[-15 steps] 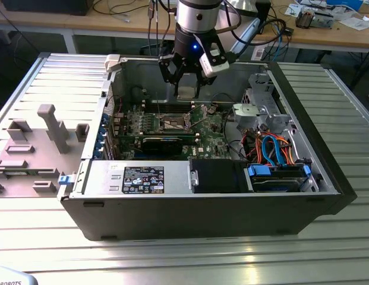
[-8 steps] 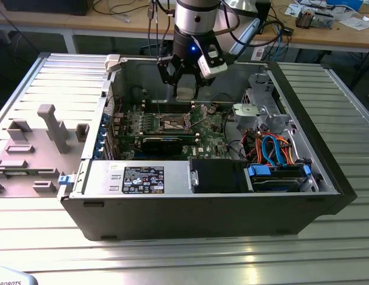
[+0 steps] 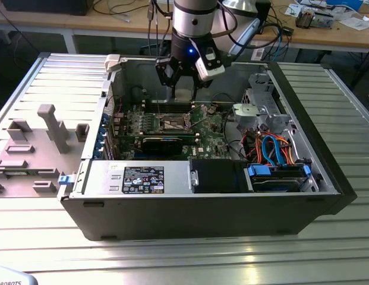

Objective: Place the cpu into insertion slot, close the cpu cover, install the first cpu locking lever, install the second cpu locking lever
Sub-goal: 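Place the cpu into insertion slot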

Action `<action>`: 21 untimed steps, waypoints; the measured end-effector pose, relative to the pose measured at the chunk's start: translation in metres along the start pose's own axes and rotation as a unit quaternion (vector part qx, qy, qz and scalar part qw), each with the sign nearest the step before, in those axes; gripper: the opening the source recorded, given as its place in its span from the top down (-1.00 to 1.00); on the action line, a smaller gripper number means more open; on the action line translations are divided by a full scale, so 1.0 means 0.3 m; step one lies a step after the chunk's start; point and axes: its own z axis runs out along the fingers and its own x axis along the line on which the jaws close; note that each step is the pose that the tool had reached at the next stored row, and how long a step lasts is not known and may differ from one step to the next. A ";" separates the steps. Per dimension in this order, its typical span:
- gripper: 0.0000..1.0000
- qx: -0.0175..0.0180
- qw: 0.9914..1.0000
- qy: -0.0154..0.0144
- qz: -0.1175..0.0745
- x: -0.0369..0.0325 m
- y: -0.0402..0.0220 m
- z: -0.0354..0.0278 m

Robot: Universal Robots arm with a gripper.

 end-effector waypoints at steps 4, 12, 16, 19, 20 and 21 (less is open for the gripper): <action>-0.08 0.000 1.000 0.000 0.000 0.002 -0.001 0.012; -0.08 0.000 1.000 0.000 0.000 0.002 -0.003 0.034; -0.08 0.000 1.000 0.000 0.000 0.002 -0.004 0.041; -0.08 0.000 1.000 0.000 0.000 0.003 -0.004 0.047; -0.08 0.000 1.000 0.000 0.000 0.003 -0.004 0.048; -0.08 0.000 1.000 0.000 0.000 0.003 -0.004 0.050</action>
